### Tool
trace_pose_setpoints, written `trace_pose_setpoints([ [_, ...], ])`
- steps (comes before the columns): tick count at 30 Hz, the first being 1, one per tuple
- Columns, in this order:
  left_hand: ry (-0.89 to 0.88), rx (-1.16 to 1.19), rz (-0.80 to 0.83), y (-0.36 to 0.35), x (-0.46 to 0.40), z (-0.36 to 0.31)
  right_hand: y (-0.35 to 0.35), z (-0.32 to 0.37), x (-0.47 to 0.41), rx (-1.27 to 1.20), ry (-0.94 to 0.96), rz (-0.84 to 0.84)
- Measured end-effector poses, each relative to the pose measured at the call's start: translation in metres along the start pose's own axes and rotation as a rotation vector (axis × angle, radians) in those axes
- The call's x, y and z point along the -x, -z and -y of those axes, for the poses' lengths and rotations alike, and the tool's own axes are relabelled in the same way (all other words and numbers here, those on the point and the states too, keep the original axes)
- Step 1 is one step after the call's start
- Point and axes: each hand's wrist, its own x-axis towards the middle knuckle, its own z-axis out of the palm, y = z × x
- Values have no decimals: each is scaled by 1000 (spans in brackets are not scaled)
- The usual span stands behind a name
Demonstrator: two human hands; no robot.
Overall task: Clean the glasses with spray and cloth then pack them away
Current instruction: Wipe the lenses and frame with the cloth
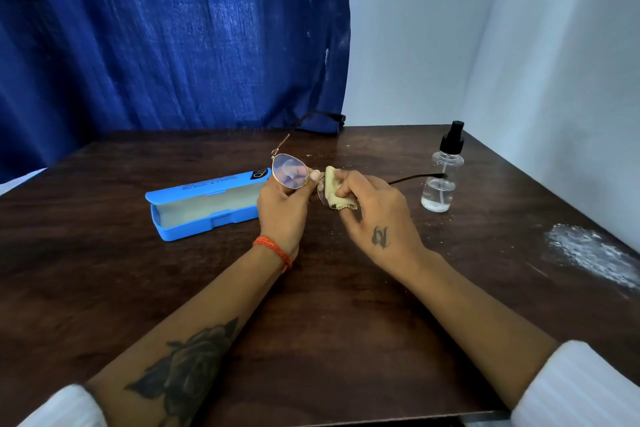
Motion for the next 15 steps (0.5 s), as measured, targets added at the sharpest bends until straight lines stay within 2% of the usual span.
trace_pose_setpoints([
  [5, 31, 35, -31, 1, -1, 1, 0, 1, 1, -85, 22, 30],
  [8, 48, 49, -41, 1, -3, 1, 4, 1, 2, -14, 80, 69],
  [11, 47, 37, -59, 2, -5, 2, 6, 0, 3, 93, 147, 34],
  [15, 47, 42, -47, 2, -5, 3, 0, 3, 0, 152, 115, -22],
])
